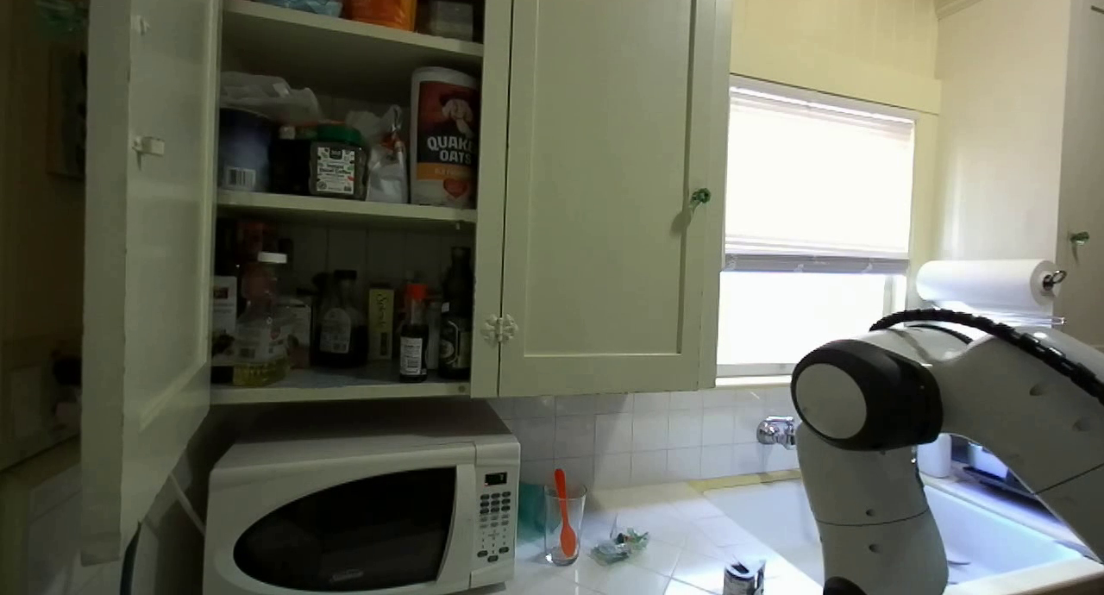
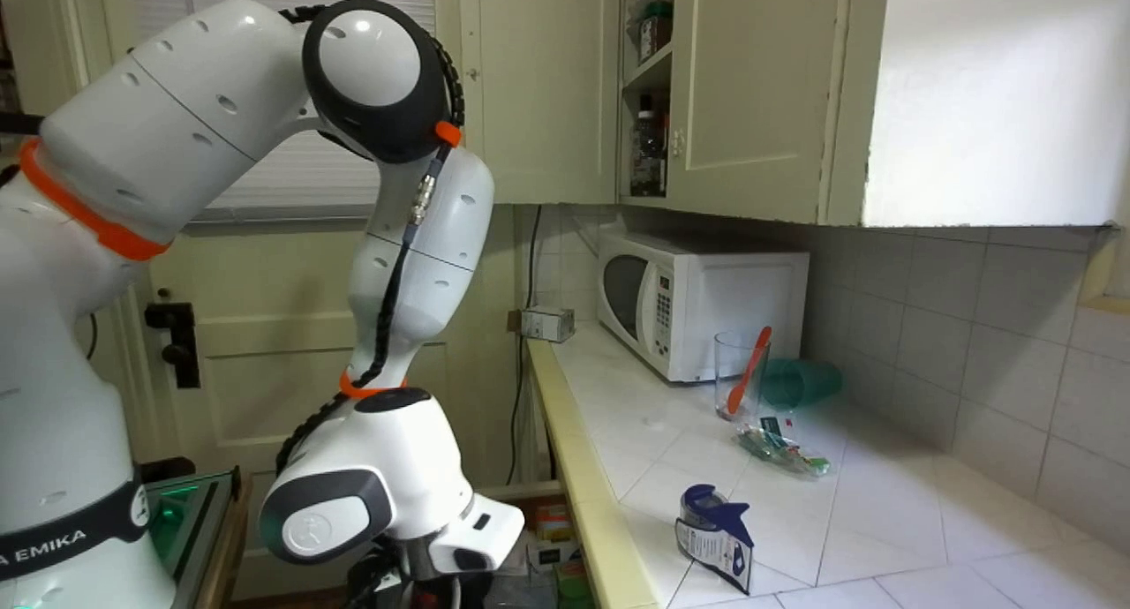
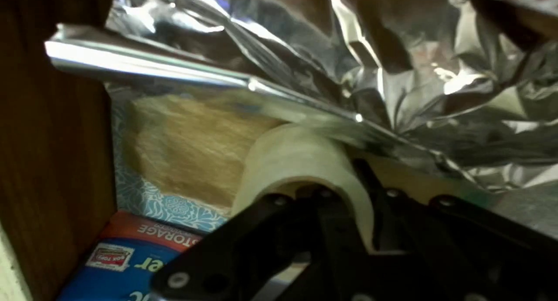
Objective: Remove the white tape from the open drawer.
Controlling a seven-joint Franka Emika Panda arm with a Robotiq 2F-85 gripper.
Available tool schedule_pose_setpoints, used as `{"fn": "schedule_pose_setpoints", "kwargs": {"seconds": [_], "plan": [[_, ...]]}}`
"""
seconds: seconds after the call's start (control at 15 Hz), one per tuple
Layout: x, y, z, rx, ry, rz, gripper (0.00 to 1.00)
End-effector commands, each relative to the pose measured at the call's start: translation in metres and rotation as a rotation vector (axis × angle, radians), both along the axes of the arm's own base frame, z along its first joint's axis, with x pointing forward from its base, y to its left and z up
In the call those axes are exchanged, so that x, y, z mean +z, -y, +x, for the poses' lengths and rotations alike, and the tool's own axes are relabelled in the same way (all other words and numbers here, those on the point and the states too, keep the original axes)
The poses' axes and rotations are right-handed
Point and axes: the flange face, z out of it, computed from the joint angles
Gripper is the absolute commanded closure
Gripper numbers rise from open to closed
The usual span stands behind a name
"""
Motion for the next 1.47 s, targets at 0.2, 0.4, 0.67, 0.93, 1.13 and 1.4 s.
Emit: {"fn": "schedule_pose_setpoints", "kwargs": {"seconds": [0.2,0.4,0.67,0.93,1.13,1.4], "plan": [[0.027,-0.057,-0.009,-0.04,0.174,-0.244,0.96],[0.039,-0.091,-0.011,-0.026,0.217,-0.303,0.96],[0.058,-0.12,-0.014,-0.011,0.281,-0.363,0.96],[0.095,-0.137,-0.011,-0.021,0.358,-0.383,0.96],[0.119,-0.149,-0.003,-0.06,0.404,-0.384,0.96],[0.158,-0.136,0.015,-0.149,0.468,-0.364,0.96]]}}
